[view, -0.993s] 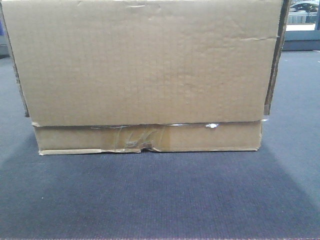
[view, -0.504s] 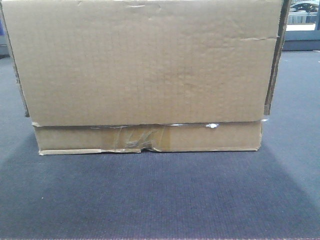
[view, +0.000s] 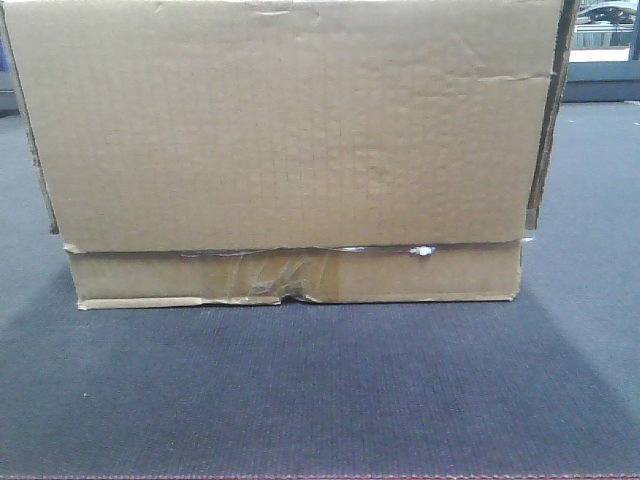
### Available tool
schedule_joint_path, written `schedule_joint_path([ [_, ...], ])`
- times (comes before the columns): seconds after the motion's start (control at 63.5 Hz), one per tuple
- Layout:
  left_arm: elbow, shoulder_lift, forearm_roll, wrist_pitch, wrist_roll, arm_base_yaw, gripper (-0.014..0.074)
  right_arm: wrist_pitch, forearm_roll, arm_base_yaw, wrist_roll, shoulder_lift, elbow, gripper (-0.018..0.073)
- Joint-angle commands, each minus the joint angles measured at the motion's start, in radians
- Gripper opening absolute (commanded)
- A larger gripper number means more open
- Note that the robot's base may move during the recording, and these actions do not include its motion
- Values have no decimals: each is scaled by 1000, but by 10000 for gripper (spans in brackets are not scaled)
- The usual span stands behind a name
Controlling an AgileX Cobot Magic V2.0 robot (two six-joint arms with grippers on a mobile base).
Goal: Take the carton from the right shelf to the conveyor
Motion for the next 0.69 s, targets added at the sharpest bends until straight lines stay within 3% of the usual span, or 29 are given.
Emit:
schedule_joint_path([
  [0.0,-1,-6,-5,-12,1,2,15,-76,12,-7,-13,-42,78,-69],
  [0.189,-1,-6,-5,-15,1,2,15,-158,14,-7,-13,-52,179,-69],
  [0.678,-1,-6,-5,-19,1,2,15,-127,14,-7,-13,-52,179,-69],
])
